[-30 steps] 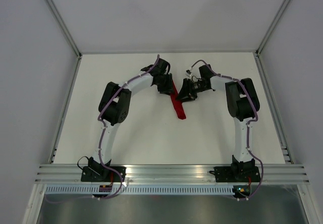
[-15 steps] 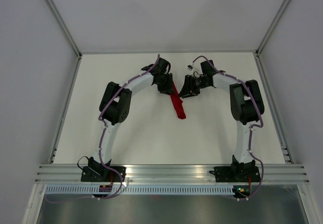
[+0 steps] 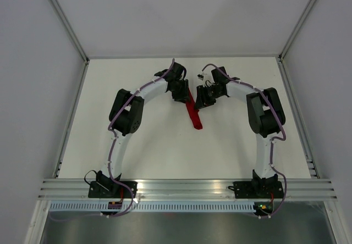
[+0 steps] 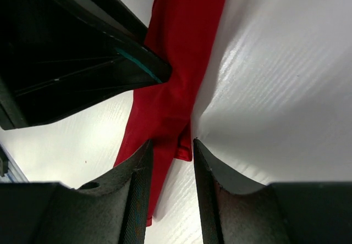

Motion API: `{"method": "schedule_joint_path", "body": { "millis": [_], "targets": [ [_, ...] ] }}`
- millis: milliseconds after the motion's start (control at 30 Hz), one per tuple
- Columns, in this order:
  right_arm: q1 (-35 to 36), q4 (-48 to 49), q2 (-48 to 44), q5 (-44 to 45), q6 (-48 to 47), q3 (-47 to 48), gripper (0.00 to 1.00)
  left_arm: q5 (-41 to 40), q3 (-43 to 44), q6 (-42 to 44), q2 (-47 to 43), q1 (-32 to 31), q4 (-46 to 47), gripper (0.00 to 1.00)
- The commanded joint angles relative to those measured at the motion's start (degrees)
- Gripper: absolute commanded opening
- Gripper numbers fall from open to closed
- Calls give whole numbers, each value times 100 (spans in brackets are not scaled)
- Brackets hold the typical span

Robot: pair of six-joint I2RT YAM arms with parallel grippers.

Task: Fold the napkin, place the utensils inside, and roll it up
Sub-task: Roll the napkin with the utensil

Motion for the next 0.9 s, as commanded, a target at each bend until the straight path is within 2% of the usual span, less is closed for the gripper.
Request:
{"method": "schedule_joint_path", "body": {
  "millis": [0, 167, 333, 867],
  "targets": [
    [65, 17, -337, 359, -188, 21, 41, -176, 143, 234, 245, -2, -359, 39],
    [118, -53, -293, 641, -206, -23, 41, -124, 231, 269, 280, -2, -394, 40],
    [214, -115, -345, 984, -232, -128, 36, -80, 398, 313, 368, -2, -464, 41],
    [654, -379, -205, 1186, -267, -14, 34, 52, 1013, 489, 676, 7, -789, 43]
  ]
}}
